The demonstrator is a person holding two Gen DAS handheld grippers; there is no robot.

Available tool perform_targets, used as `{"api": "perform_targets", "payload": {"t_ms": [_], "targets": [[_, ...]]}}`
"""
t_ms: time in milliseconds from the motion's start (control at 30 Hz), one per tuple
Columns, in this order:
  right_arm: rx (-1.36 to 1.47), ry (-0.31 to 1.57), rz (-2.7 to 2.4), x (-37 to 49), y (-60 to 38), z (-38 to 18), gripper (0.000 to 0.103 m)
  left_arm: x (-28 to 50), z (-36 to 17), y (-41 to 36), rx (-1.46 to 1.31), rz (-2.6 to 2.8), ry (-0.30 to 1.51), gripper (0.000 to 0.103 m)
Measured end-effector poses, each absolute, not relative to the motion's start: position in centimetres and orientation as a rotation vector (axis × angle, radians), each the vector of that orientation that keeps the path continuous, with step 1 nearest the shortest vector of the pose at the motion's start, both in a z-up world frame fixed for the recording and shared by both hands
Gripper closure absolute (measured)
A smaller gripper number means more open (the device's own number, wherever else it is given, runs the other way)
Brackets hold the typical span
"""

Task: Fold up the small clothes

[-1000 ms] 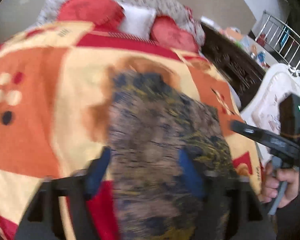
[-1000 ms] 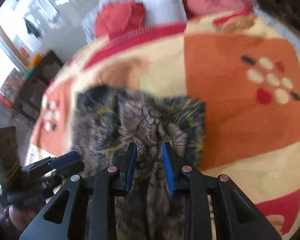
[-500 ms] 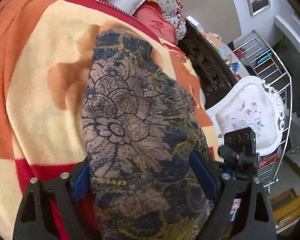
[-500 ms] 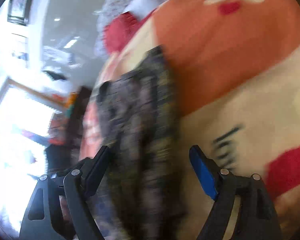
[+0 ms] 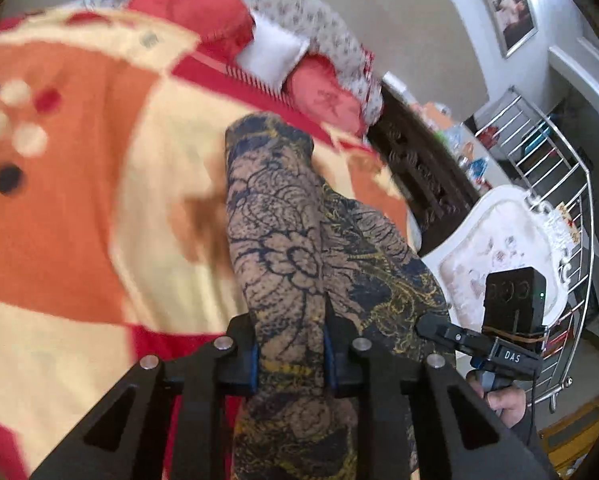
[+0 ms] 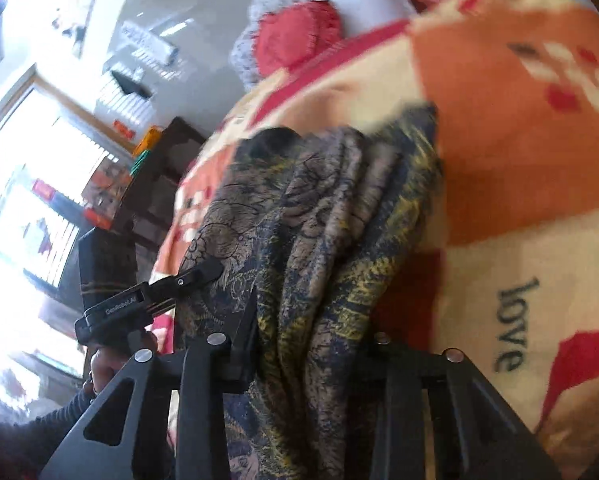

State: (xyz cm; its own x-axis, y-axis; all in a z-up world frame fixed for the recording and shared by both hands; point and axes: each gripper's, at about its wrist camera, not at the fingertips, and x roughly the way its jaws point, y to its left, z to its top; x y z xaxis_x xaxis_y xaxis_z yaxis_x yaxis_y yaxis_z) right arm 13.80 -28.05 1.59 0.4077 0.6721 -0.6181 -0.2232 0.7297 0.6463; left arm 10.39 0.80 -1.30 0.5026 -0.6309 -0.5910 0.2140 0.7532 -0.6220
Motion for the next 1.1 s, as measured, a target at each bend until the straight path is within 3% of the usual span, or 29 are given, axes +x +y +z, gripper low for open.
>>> {"api": "perform_targets", "payload": {"t_ms": [267,400,467,567,700,800,933,1100], "targets": [[0.431,0.982,0.746,15.9,-16.0,4.3,0.060,9.8,1.4,11.8,-0.485,-0.381,0.843,0.078],[0.407,0.983,0.753,17.7,-11.4,2.2,0.059,11.6,-1.8,14.8,-0.469,-0.291,0.926,0.068],[0.461,1.092,0.687,18.5,-11.4,-1.0,0.056,12.2,-3.7,15.6,-0.476,-0.220,1.012,0.068],[0.602,1.228,0.611,18.5,-12.7,-3.7,0.055,11.0,-3.0,15.8,-0.469,-0.201,0.963,0.062],[0.492,1.108,0.575,17.0,-14.6,0.4,0.055,10.6,0.6,13.8,-0.367,-0.197,0.841,0.043],[0.335,1.013,0.518,17.2,-13.2,4.2,0.055,12.3,2.3,11.3,-0.266,-0.172,0.755,0.035],[0.209,0.917,0.417,17.0,-8.6,6.5,0.055,15.1,2.0,11.1,-0.277,-0.020,0.691,0.031],[0.132,0.906,0.147,18.7,-3.9,3.5,0.055,18.6,-0.1,11.9,-0.326,0.050,0.755,0.031]]}}
